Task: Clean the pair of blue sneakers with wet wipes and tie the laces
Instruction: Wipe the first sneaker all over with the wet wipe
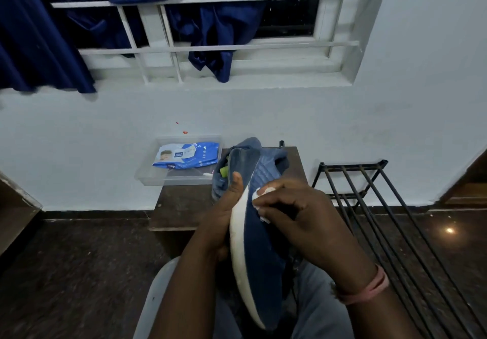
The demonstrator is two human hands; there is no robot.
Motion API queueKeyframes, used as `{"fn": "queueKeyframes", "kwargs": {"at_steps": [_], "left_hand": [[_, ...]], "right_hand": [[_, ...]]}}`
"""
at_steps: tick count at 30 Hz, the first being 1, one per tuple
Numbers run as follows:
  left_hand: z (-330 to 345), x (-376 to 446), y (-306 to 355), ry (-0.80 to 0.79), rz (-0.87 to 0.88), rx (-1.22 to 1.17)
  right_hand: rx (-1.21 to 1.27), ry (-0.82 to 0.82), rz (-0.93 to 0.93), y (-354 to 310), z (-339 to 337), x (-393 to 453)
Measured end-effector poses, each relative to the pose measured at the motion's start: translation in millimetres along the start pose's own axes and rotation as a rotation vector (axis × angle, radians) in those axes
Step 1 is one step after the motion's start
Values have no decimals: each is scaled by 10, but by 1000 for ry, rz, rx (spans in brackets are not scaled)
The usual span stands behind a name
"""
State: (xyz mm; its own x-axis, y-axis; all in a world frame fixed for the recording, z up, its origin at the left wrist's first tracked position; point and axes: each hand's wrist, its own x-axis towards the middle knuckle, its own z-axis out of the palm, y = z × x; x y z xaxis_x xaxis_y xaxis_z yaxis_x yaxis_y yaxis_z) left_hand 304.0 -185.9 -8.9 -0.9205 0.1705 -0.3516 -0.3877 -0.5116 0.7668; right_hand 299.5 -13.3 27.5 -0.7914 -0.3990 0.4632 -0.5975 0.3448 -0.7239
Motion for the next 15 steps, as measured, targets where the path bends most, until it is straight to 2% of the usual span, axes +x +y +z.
{"fn": "queueKeyframes", "kwargs": {"at_steps": [3, 5, 8, 11, 13, 15], "left_hand": [[-11, -8, -11, -11, 16, -31], [1, -5, -45, -26, 18, -47], [9, -8, -45, -12, 29, -37], [3, 5, -19, -56, 1, -112], [-71, 66, -36, -24, 47, -143], [-74, 58, -31, -56, 34, -162]], "right_hand": [[-212, 36, -51, 37, 34, 74], [-324, 112, -18, 52, 57, 195], [-334, 181, 68, 94, 81, 271], [-288, 72, -1, 32, 190, 85], [-241, 17, -56, 3, 262, -46], [-278, -24, -53, 51, 271, -9]]}}
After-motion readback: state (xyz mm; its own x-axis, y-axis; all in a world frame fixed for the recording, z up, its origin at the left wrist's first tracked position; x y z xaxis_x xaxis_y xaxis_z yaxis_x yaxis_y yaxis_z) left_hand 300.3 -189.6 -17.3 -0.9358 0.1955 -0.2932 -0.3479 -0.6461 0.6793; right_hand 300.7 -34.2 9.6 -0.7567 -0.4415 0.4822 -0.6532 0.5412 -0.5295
